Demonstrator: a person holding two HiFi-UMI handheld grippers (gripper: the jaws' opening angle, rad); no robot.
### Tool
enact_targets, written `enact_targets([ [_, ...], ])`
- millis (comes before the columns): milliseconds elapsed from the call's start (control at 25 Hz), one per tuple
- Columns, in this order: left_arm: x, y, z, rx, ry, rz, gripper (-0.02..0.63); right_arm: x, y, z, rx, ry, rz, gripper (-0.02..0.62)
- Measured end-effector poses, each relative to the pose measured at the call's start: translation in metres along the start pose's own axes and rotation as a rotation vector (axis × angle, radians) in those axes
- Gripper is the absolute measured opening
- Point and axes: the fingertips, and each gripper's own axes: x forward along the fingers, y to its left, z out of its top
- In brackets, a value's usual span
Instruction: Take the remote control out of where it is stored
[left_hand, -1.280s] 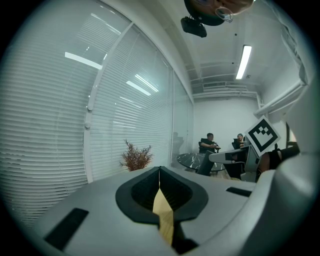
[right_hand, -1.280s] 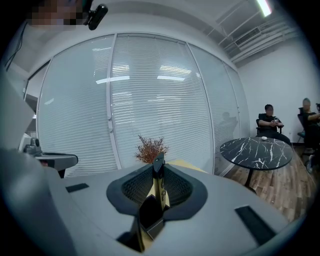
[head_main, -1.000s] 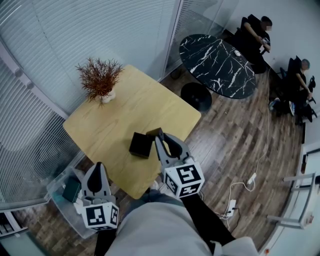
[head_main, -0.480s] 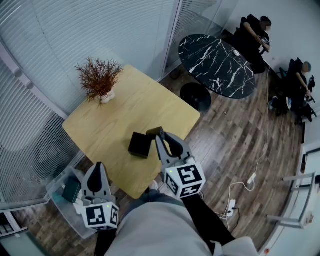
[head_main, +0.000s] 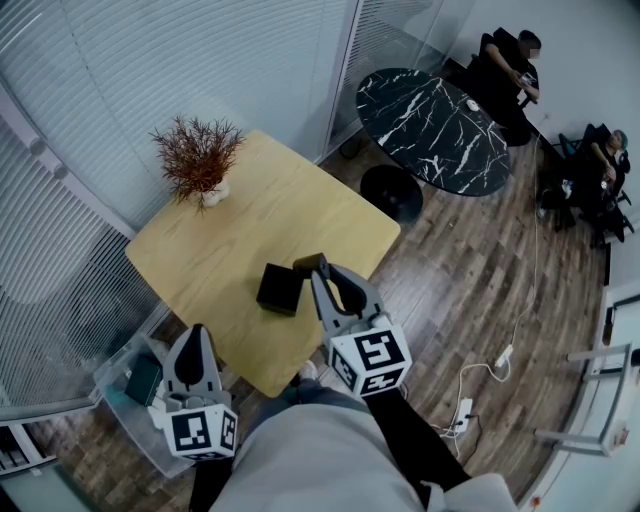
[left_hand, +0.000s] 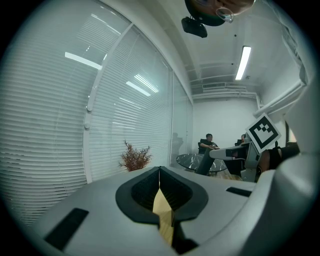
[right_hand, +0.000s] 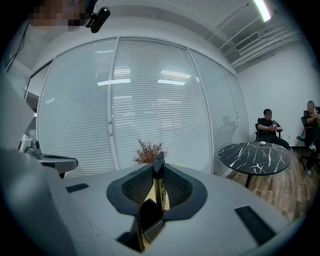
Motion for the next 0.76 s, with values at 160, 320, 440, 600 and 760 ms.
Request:
enact_targets([
  [160,-0.0001,0.0001,0.0003,-0.002,-0.001,-0.001,0.009,-0.0004,0.0003,0.0014,0.001,-0.003,0.0,0.066],
  [320,-0.0008,-0.0009,0.0016,-0.001,-0.002,0.001,0.009,-0.0013,0.0001,0.0027,-0.006,-0.005,0.003,0.066],
  [440,-0.0013,-0.0004,0.0011,-0.002,0.0,0.001,0.009,-0.002,0.0005,0.0035,-0.003,-0.004,0.0,0.066],
  [600,-0.0012,-0.0002,0.001,-0.001,-0.001,-0.001,0.009,-0.0015,0.0014,0.0027,-0.004,-0.006,0.004,0.066],
  [760,0.0002,0.0006,0.0004,-0.001,-0.001,0.0,0.009,-0.0004,0.0015,0.0029,0.0,-0.002,0.001,0.066],
])
